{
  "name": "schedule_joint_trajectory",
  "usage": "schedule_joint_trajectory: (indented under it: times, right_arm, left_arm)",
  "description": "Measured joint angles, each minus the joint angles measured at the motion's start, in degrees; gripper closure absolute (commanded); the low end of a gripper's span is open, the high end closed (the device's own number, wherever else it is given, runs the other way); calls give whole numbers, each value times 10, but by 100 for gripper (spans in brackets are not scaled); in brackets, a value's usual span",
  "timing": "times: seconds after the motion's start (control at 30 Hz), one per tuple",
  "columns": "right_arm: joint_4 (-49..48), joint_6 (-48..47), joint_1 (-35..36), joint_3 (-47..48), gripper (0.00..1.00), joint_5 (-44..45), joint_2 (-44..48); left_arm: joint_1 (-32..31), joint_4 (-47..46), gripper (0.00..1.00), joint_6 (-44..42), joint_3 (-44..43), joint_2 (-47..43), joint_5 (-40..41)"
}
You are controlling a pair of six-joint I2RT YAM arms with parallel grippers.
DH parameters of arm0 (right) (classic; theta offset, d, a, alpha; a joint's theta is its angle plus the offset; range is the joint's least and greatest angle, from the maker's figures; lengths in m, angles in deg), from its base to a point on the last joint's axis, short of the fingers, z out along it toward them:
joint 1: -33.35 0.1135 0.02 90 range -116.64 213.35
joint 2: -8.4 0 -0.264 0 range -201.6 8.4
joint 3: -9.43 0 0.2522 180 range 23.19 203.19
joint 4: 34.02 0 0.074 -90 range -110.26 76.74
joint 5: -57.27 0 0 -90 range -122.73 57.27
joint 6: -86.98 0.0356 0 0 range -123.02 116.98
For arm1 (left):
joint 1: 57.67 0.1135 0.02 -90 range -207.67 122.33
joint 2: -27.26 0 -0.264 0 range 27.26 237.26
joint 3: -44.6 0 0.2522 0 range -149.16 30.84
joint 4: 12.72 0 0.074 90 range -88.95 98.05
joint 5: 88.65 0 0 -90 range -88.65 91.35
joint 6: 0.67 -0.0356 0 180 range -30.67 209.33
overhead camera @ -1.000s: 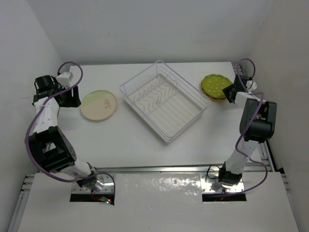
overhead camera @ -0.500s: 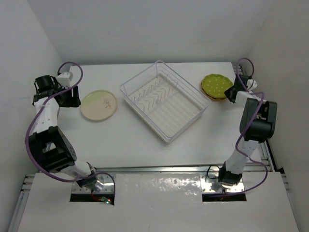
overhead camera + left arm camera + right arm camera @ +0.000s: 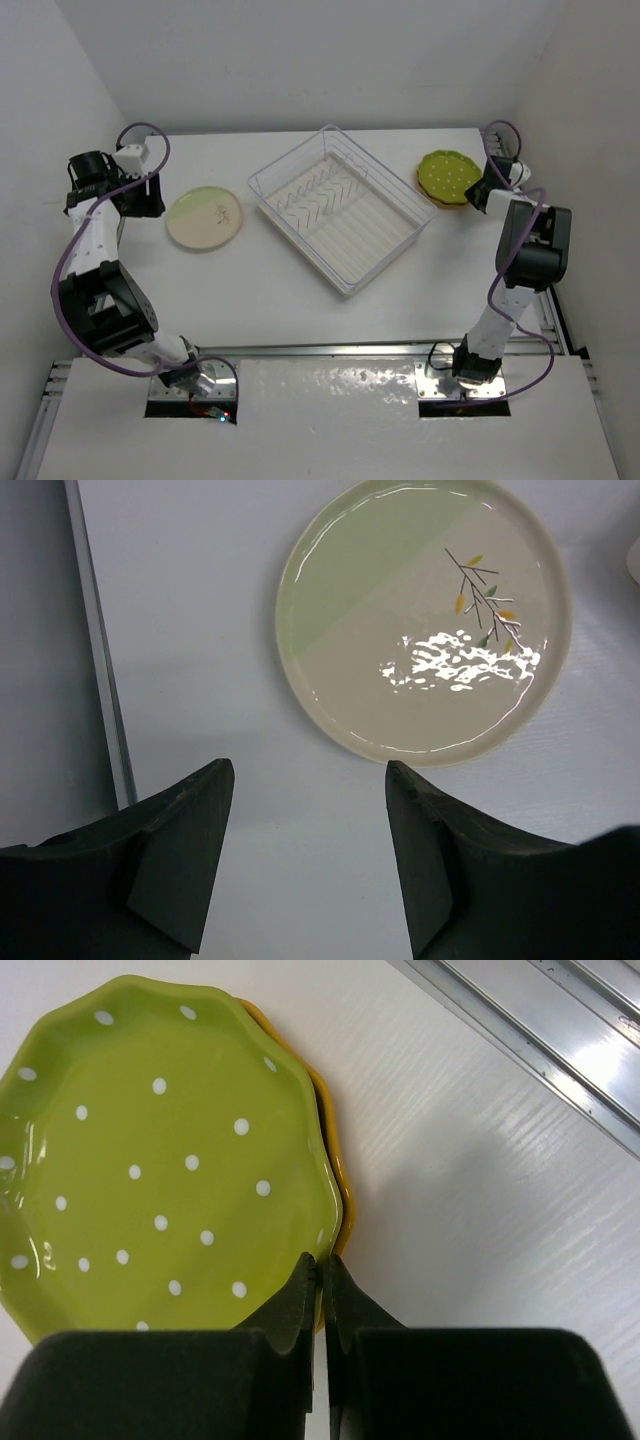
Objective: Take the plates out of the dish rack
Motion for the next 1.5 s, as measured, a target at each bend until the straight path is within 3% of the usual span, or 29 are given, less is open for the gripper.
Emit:
schedule_joint_trajectory:
  times: [0.37, 0.53, 0.93, 1.2, 1.5]
  right_arm:
    - [-21, -12, 0, -2, 98, 5, -9]
    - [-23, -23, 0, -10, 66, 18, 2]
    - [-35, -68, 0, -22, 45, 28, 63]
    - [-42, -116, 0, -159, 21, 27, 242]
    - [-82, -177, 0, -362, 9, 24, 501]
  left_arm:
    - [0, 2, 40, -1, -3, 0, 2]
    - [0, 2, 40, 0, -3, 0, 2]
    - [0, 1, 40, 0, -3, 8, 2]
    - [0, 0, 39, -2, -3, 6, 14]
    - [0, -15, 38, -30, 38, -61, 20]
